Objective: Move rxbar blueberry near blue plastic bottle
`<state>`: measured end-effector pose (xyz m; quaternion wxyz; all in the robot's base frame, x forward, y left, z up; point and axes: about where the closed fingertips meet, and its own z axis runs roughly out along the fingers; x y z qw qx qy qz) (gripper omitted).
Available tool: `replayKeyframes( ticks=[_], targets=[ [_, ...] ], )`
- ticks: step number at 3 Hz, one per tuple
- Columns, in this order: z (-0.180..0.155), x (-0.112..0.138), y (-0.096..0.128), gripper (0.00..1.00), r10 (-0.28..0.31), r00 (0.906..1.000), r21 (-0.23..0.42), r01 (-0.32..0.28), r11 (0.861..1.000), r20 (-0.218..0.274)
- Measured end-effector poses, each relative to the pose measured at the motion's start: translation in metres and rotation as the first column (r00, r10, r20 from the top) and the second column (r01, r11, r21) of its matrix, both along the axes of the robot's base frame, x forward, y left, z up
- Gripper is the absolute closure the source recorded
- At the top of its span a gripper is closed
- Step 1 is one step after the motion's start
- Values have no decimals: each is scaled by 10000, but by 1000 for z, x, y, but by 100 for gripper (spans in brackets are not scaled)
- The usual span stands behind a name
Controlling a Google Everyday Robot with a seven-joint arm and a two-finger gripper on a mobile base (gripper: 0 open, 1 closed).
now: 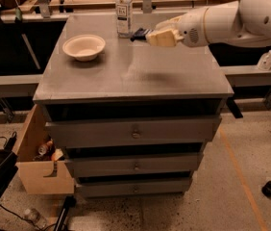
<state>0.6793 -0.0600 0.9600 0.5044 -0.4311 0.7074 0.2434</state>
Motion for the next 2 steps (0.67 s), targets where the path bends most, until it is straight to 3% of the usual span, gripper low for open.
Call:
replayKeyframes(
  ticks=[1, 2],
  targets=[
    [20, 22, -35, 100, -210, 9991, 7, 210, 9998, -360],
    [9, 45, -53, 100, 29, 9949, -52, -35, 10000, -1003]
  ],
)
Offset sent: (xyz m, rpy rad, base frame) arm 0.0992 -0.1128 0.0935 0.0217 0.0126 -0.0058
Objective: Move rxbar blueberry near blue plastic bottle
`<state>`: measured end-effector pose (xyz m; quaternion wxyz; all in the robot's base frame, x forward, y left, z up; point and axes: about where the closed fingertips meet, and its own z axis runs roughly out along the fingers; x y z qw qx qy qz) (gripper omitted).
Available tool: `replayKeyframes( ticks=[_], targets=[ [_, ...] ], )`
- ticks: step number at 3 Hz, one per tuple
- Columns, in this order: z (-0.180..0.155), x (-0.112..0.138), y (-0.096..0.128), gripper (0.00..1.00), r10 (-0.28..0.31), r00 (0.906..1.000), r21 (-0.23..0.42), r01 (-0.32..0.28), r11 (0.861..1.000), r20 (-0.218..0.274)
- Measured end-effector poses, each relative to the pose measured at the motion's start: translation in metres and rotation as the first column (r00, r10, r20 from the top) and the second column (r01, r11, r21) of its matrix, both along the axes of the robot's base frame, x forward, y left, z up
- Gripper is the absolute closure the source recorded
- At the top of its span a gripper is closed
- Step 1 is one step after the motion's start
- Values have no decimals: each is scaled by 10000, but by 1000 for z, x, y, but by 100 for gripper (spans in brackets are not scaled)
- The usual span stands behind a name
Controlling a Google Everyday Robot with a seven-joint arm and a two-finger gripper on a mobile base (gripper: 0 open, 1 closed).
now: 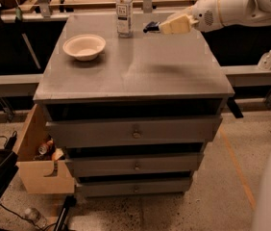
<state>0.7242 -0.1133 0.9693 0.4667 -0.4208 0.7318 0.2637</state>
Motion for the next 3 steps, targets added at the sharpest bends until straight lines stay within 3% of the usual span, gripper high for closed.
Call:
replayKeyframes(
  ticks=[1, 2, 3],
  targets=[
    [-11, 25, -13, 100, 131, 9989, 95, -127, 9999, -445],
    [-4, 50, -18, 100, -123, 9995, 231, 130, 9996, -298],
    [28, 76, -24, 100, -1145, 9928, 370, 1132, 9929, 341]
  ],
)
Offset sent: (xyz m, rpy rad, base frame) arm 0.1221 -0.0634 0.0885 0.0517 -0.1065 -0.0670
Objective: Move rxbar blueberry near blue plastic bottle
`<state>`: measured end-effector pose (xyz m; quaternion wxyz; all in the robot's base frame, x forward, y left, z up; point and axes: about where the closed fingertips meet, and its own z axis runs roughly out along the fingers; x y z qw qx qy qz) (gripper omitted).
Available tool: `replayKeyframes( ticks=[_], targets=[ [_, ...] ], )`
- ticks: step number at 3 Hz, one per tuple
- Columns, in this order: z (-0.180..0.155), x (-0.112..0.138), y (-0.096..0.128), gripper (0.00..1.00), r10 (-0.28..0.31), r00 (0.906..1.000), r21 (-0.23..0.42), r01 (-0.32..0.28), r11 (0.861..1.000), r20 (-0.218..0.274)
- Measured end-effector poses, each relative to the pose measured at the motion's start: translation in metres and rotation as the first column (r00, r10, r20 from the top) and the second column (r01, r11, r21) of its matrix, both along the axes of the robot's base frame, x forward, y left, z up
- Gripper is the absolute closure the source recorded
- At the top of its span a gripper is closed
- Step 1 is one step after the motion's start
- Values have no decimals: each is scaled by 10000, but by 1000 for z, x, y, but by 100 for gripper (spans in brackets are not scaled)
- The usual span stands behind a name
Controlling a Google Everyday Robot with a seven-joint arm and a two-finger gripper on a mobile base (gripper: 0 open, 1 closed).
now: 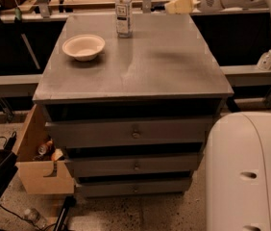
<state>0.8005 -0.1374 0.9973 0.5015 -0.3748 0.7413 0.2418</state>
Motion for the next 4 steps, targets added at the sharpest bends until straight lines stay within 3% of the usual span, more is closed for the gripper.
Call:
replayKeyframes(
  ticks=[1, 2, 3, 4],
  targets=[
    [24, 40, -14, 100, -1770, 9818, 19, 1773, 9842, 691],
    [24, 80, -38, 100, -3536, 9289, 15, 3556, 9346, 1097],
    [24, 80, -38, 100, -3519, 9297, 4, 3540, 9353, 1087],
    [-6, 98, -15, 100, -3492, 9329, -433, 3538, 9343, 881]
  ],
)
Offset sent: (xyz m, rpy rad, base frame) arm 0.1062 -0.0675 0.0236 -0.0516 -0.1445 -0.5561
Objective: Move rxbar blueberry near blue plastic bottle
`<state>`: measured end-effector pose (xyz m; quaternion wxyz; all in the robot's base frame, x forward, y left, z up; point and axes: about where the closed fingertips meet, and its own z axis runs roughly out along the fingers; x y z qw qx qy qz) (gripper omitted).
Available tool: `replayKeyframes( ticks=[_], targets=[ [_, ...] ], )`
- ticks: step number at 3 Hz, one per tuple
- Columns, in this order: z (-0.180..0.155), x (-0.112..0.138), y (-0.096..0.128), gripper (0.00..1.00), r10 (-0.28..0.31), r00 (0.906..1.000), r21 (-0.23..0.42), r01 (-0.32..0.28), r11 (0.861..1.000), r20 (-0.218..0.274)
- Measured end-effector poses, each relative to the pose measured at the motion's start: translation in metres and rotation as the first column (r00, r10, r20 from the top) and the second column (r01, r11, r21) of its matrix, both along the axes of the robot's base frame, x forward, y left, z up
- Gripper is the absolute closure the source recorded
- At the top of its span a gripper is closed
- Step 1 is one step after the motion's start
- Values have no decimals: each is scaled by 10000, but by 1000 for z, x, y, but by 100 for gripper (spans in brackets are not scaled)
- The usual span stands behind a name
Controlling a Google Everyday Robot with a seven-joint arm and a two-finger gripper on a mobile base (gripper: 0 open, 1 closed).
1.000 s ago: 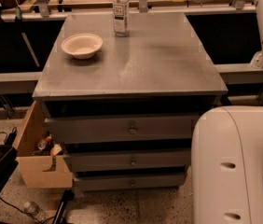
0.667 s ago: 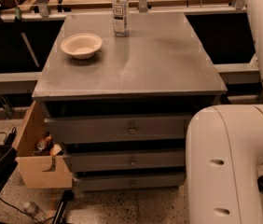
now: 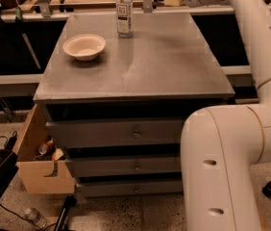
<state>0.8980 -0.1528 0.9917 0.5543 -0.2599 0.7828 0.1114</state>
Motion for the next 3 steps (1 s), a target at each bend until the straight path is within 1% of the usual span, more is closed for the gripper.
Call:
replayKeyframes(
  ticks=[1, 2, 3],
  targets=[
    [-42, 26, 26, 100, -39, 9997, -117, 37, 9999, -242],
    [-64, 40, 39, 100, -114, 9997, -249, 108, 9996, -226],
    [-72, 43, 44, 100, -154, 9997, -368, 146, 9992, -200]
  ],
)
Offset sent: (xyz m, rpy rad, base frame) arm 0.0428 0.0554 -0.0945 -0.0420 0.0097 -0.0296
